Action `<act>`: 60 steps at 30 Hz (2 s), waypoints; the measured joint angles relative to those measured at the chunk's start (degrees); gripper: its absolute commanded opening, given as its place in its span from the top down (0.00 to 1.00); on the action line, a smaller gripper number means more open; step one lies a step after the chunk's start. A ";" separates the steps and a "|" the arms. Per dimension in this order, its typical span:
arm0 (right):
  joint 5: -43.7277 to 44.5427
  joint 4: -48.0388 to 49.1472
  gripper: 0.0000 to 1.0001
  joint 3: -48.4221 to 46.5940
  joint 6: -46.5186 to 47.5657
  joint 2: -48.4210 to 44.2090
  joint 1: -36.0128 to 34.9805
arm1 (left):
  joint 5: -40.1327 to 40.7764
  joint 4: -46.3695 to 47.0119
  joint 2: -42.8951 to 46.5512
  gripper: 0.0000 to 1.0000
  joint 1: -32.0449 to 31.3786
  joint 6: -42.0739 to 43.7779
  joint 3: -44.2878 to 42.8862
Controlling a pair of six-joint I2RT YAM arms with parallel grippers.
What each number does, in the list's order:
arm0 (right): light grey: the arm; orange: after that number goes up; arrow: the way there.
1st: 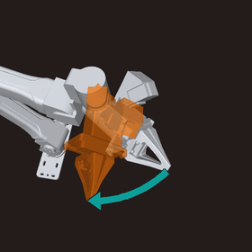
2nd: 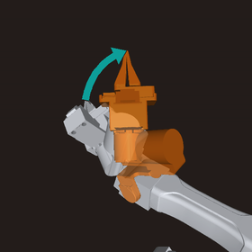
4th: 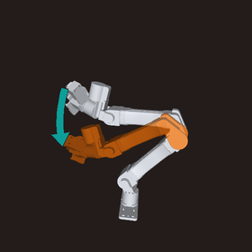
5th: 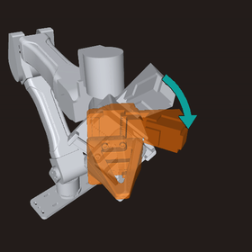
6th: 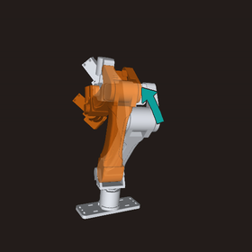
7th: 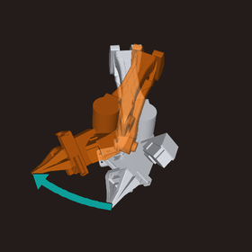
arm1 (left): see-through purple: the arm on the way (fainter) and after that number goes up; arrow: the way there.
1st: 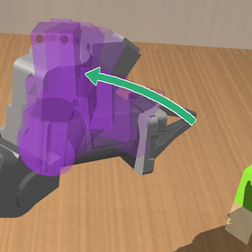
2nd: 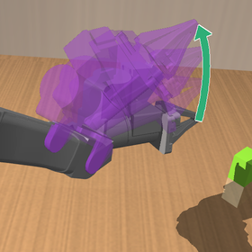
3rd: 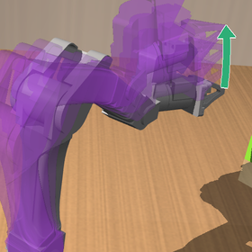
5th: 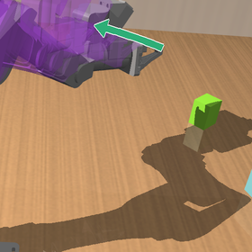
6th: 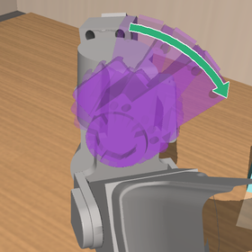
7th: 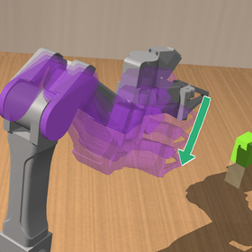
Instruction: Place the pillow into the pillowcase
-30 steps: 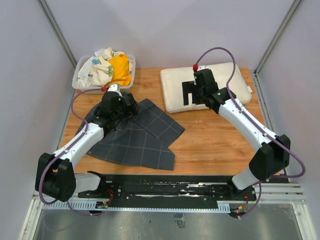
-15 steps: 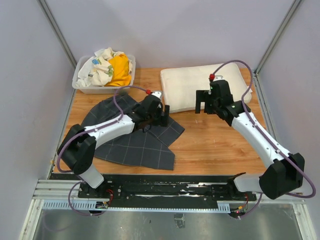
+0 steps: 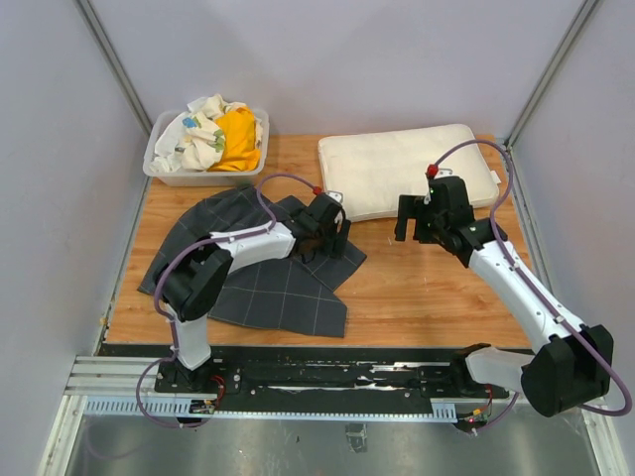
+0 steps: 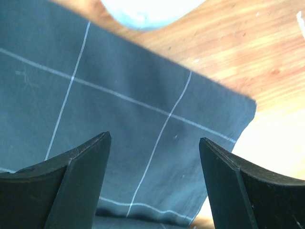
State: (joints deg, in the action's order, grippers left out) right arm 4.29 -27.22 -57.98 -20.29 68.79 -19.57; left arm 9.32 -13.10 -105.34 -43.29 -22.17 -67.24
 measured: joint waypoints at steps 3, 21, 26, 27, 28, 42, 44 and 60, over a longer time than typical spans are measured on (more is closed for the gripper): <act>-0.35 0.02 0.02 1.20 -0.33 -0.42 0.00 | 0.07 0.11 -1.75 0.17 0.00 0.79 -2.93; -3.26 -0.02 0.02 2.93 -0.90 -1.38 0.00 | 3.50 1.62 -10.32 1.00 -0.24 0.37 -8.63; -4.07 0.00 0.02 2.91 -0.98 -1.09 0.00 | 3.39 2.62 -10.43 1.00 1.36 -1.70 -8.15; -4.17 0.00 0.02 2.91 -1.05 -0.98 0.00 | 3.26 3.08 -10.29 1.00 2.12 -2.05 -7.80; -4.31 0.00 0.02 2.91 -1.14 -0.87 0.00 | 3.21 3.65 -10.03 1.00 3.48 -2.38 -7.17; -8.20 1.90 0.02 2.86 -3.21 2.67 0.00 | 9.03 2.62 -7.56 1.00 22.43 -1.36 -4.44; -8.76 2.10 0.01 2.78 -3.50 3.02 0.00 | 9.05 0.94 -8.33 1.00 23.43 -0.81 -6.01; -10.29 2.99 0.02 0.26 -3.63 6.93 -0.28 | 16.04 -3.37 -9.11 0.93 27.10 1.33 -7.65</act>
State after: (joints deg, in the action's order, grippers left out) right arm -6.00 -24.23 -57.71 -23.92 75.72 -19.86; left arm 25.36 -16.47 -114.45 -16.19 -20.84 -74.89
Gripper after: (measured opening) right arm 0.985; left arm 0.009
